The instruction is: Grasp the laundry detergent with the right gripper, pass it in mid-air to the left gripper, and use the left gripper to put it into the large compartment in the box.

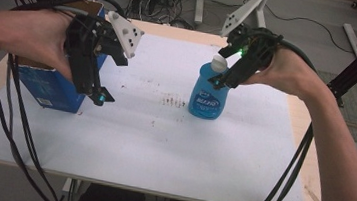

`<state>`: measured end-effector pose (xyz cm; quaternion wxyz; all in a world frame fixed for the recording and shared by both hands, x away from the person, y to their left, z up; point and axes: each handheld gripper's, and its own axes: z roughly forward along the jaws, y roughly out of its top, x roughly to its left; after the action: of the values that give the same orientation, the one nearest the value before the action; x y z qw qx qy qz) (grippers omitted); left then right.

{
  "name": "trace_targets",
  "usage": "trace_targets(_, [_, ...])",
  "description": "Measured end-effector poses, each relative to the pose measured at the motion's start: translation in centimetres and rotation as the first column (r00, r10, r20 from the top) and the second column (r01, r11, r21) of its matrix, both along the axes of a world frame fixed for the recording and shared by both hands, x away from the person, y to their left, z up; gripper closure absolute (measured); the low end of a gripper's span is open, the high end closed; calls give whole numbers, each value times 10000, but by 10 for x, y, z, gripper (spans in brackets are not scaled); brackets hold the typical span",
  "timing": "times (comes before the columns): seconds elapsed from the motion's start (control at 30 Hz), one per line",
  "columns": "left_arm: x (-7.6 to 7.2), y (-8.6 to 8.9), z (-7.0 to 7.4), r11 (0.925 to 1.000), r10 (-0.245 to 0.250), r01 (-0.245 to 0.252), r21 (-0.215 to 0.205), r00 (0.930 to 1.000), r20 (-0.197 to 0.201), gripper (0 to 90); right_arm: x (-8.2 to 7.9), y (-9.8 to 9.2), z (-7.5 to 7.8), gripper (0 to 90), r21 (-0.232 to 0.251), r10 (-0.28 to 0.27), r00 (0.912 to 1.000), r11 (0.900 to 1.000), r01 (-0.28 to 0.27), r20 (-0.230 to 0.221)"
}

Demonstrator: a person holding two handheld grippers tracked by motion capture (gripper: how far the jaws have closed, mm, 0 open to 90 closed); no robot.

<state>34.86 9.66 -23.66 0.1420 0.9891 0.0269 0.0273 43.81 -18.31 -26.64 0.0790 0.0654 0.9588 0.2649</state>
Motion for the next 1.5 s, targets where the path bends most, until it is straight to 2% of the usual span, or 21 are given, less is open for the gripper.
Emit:
trace_targets(0.23, [-2,-1,-2,10000,19,-19,-38,10000,-7,115,-3,-21,-16,132,274,-146,9999,9995,148,-68])
trace_targets(0.37, [-3,-2,-2,10000,-13,13,26,10000,-38,115,-4,-32,-34,132,717,-186,9997,9972,198,-170])
trace_targets(0.53, [-3,-3,-4,9999,-119,120,29,9999,-66,115,1,-35,-53,132,1221,-131,9996,9924,162,-267])
trace_targets(0.63, [-4,-2,-5,9999,-116,116,-7,9999,-79,115,4,-36,-63,132,1659,46,9995,9861,7,-312])
trace_targets(0.87, [-4,4,-6,10000,6,-6,-21,9999,-102,115,10,-34,-87,132,2014,199,9978,9795,-69,-626])
trace_targets(0.97, [-4,5,-7,10000,19,-19,-2,9999,-116,115,11,-34,-92,132,2221,189,9969,9750,-16,-759])
trace_targets(1.27, [-5,6,-7,10000,47,-48,-53,9999,-134,115,15,-33,-98,133,2451,292,9952,9695,-55,-935])
trace_targets(1.4, [-5,7,-7,10000,59,-59,-53,9999,-136,115,16,-35,-100,135,2749,310,9945,9615,-23,-1000])
trace_targets(1.5, [-5,8,-8,10000,77,-78,-60,9999,-135,115,16,-36,-102,156,2744,350,9939,9616,-49,-1050])
